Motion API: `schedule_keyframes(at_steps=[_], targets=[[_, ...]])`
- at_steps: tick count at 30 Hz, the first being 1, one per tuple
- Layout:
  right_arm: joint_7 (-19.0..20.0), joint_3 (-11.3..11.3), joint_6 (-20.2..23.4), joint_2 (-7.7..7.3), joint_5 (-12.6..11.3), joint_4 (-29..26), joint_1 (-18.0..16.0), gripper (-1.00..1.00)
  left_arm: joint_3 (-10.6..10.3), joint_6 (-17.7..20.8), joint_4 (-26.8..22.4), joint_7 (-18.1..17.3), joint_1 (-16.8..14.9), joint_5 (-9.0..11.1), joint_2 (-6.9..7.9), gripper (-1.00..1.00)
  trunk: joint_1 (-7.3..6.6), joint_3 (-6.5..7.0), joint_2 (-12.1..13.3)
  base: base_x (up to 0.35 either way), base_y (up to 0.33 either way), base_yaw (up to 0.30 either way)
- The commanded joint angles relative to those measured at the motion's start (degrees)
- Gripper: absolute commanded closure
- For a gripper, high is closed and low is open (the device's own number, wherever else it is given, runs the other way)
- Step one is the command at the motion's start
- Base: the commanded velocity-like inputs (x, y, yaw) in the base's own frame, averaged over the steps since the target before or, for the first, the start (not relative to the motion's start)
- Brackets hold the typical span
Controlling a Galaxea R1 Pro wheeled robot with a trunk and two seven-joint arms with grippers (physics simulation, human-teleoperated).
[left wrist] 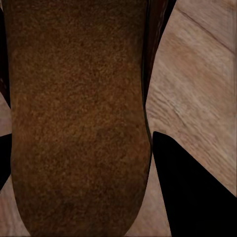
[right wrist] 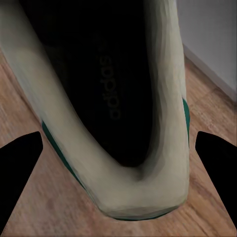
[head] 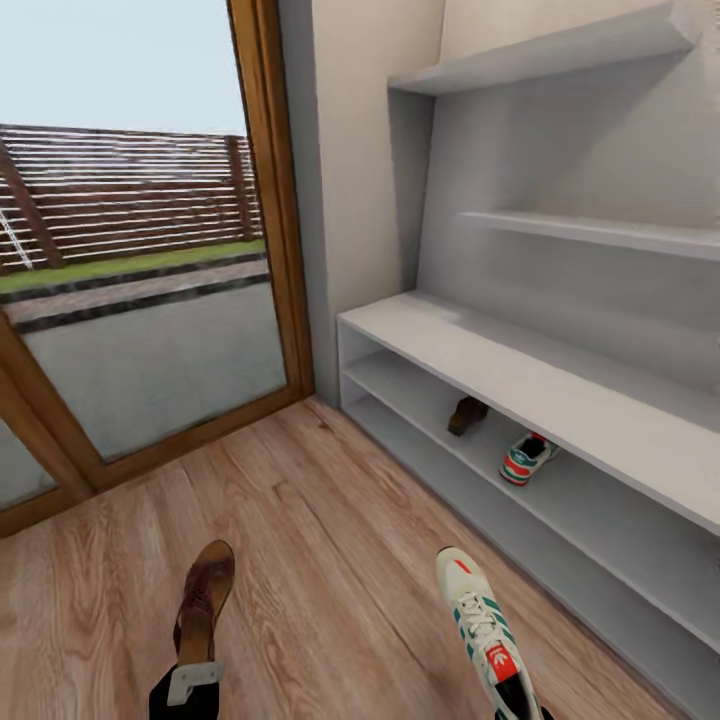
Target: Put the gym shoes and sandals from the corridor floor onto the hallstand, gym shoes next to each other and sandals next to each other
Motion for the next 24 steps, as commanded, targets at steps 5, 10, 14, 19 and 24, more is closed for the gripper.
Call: schedule_keyframes(at_steps=[5, 10, 14, 19, 24], targets=[[0.5, -0.5, -0.2, 0.09, 0.2, -0.1, -0.1, 1.0, -0.5, -0.1, 0.0, 0.5, 0.0, 0.1, 0.06, 1.0, 0.02, -0.05, 0.0, 0.321, 0.153, -0.264], [0.5, -0.5, -0.2, 0.09, 0.2, -0.1, -0.1, 1.0, -0.5, -0.1, 0.0, 0.5, 0.0, 0.1, 0.06, 1.0, 0.02, -0.05, 0.0, 0.28, 0.223, -0.264], [0.5, -0.5, -0.2, 0.09, 0.2, -0.1, -0.1, 1.0, -0.5, -0.1, 0.0, 0.5, 0.0, 0.1, 0.06, 1.0, 0.02, -0.05, 0.0, 0.236, 0.27, -0.264], [0.5, -0.5, -0.2, 0.09, 0.2, -0.1, -0.1, 1.0, -0.5, -0.1, 0.0, 0.5, 0.0, 0.1, 0.06, 1.0, 0.02, -0.05, 0.0, 0.218, 0.278, -0.264], [0.5, -0.5, -0.3, 0.09, 0.2, -0.1, -0.1, 1.0, -0.5, -0.1, 0.0, 0.5, 0.0, 0.0, 0.06, 1.0, 0.02, -0.05, 0.0, 0.197, 0.282, -0.264]])
